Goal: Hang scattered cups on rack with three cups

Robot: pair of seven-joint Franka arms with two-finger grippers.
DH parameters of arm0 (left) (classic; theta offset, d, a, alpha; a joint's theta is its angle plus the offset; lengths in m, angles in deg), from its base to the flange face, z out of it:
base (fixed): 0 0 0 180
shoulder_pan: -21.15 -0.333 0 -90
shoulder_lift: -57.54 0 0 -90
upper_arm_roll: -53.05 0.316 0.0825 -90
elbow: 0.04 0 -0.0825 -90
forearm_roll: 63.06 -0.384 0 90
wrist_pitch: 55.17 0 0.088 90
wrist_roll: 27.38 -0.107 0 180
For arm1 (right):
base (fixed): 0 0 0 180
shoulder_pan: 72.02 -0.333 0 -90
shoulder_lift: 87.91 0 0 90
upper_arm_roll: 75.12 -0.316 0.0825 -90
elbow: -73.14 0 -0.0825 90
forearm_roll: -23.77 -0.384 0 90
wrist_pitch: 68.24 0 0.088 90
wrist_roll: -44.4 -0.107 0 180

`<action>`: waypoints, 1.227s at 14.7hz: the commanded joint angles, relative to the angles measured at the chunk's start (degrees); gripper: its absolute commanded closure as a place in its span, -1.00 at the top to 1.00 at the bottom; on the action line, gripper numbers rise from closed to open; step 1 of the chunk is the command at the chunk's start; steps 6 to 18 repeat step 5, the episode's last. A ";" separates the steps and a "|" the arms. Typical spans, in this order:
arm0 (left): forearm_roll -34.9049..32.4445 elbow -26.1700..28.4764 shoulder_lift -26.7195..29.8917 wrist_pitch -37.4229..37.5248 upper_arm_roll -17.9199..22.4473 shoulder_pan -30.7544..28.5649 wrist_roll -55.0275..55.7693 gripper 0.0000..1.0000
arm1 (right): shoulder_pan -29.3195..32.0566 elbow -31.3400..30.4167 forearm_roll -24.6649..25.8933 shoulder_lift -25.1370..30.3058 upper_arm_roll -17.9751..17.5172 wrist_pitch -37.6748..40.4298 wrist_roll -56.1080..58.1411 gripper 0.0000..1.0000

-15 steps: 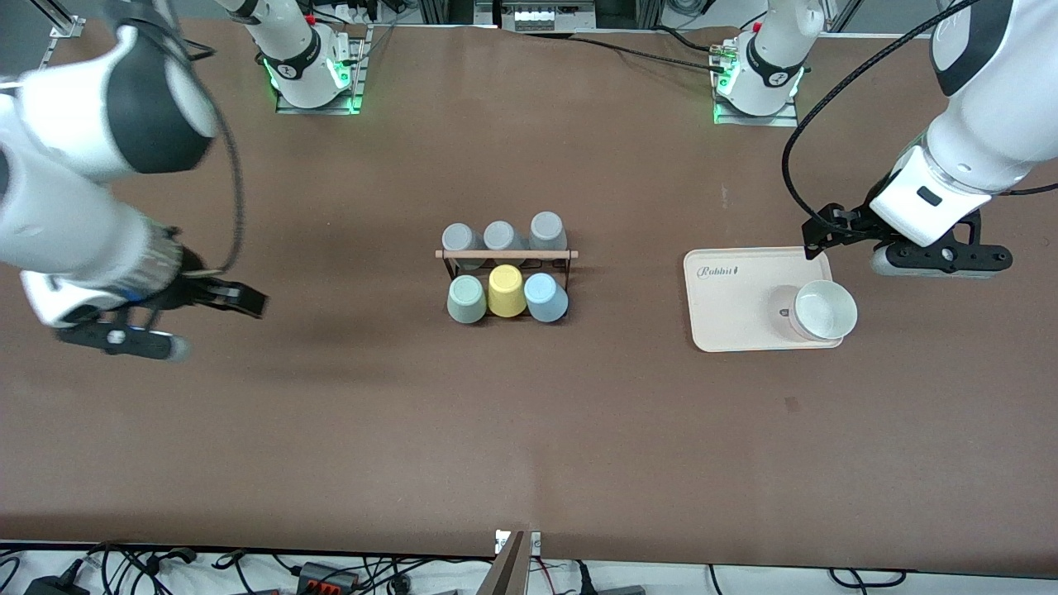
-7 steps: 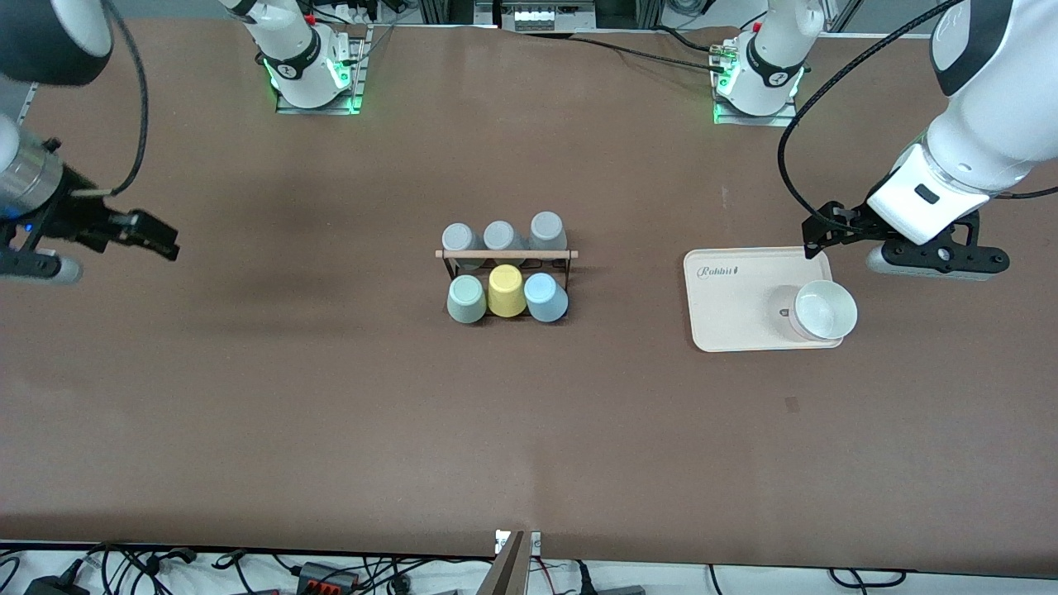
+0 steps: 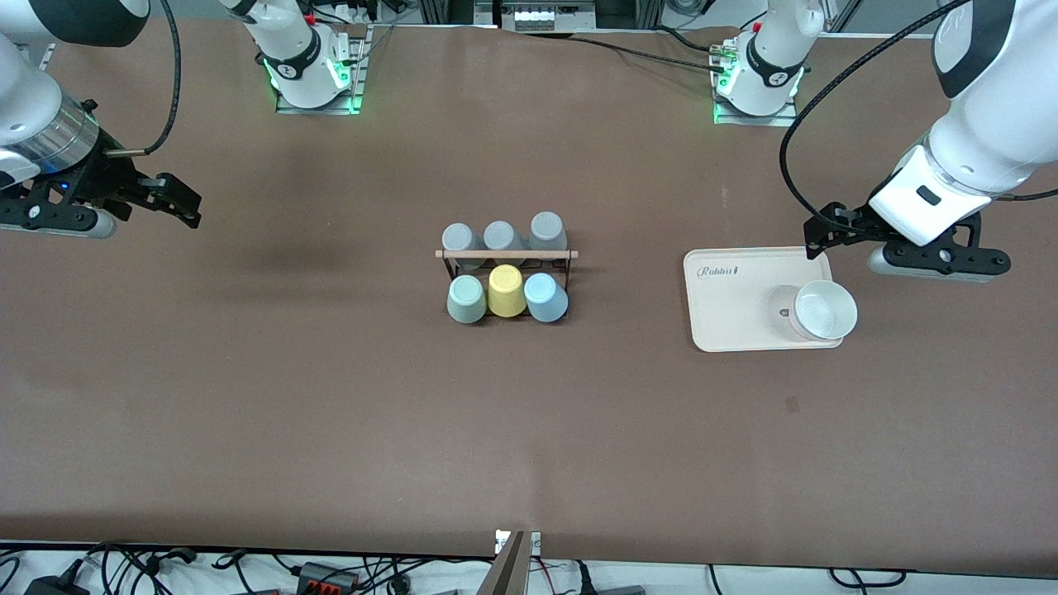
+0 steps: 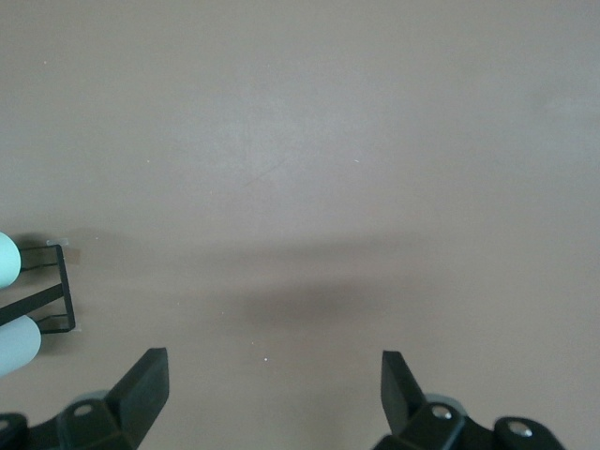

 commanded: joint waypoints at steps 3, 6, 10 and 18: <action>-0.02 -1.20 -0.58 0.86 -0.43 -0.82 -1.64 1.00 | 1.11 11.28 -3.59 -6.60 -0.24 7.49 1.05 1.00; -0.11 -1.20 -0.58 0.95 -0.34 -0.91 -1.64 1.00 | 1.11 12.17 -3.50 -6.78 -0.24 7.58 1.22 1.00; -0.11 -1.20 -0.58 0.95 -0.34 -0.91 -1.64 1.00 | 1.11 12.17 -3.50 -6.78 -0.24 7.58 1.22 1.00; -0.11 -1.20 -0.58 0.95 -0.34 -0.91 -1.64 1.00 | 1.11 12.17 -3.50 -6.78 -0.24 7.58 1.22 1.00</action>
